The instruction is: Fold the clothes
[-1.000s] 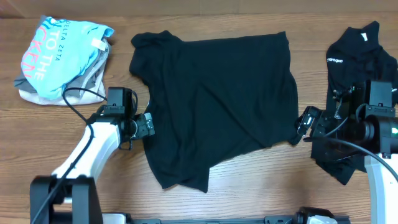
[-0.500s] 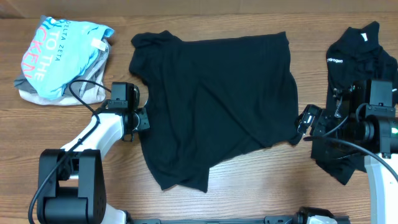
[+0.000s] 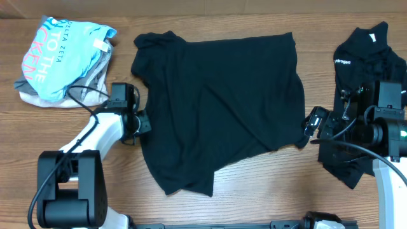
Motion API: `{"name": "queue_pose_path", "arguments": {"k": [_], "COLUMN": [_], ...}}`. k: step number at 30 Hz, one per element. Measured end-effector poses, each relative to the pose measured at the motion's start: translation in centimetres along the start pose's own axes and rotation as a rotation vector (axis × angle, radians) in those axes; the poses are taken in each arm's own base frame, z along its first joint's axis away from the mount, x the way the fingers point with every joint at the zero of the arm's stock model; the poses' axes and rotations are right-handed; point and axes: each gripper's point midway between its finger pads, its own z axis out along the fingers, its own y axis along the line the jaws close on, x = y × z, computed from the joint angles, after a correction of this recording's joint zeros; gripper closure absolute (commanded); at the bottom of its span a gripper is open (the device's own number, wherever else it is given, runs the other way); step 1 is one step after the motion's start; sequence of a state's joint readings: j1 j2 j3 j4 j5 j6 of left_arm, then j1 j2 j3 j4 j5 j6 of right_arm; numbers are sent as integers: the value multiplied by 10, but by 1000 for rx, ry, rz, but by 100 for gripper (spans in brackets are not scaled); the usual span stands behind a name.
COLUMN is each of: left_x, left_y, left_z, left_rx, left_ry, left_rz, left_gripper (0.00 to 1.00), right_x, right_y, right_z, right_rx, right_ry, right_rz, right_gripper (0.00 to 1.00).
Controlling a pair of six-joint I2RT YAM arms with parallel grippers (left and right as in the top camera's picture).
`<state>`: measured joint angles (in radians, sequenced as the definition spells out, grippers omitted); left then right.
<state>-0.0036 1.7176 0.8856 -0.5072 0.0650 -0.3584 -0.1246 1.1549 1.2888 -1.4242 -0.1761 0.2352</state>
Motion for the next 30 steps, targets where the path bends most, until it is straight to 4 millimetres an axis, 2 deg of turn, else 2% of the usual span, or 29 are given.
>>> {"name": "queue_pose_path", "arguments": {"k": [3,10,11,12,13,14,18,22,23,27,30], "left_x": [-1,-22,-26,-29,-32,-35,-42,-29,-31,-58,-74], "left_y": [19,68,78,84,88,93,108,104,102,86,67], "left_z": [-3,-7,-7,-8,-8,-9,-14,-24,-29,-66,-94], "left_rx": [-9,-25,-34,-39,-44,-56,-107,-115,-108,-65,-1], "left_ry": [18,-38,-56,-69,-78,-91,-94,61,75,68,28], "left_rz": [-94,-256,-276,-285,-286,-285,-298,-285,-283,-267,-217], "left_gripper": [96,95,77,42,14,0,0,0,0,0,0], "right_x": [0,0,0,0,0,0,0,8,11,19,25], "right_y": [0,0,0,0,0,0,0,-3,-5,-12,-18], "right_z": [0,0,0,0,0,0,0,0,0,4,19], "right_rx": [0,0,0,0,0,0,0,12,21,58,70], "right_ry": [0,0,0,0,0,0,1,34,44,73,96], "right_rz": [0,0,0,0,0,0,0,8,16,66,106], "right_gripper": [0,0,0,0,0,0,0,0,0,0,4]}}
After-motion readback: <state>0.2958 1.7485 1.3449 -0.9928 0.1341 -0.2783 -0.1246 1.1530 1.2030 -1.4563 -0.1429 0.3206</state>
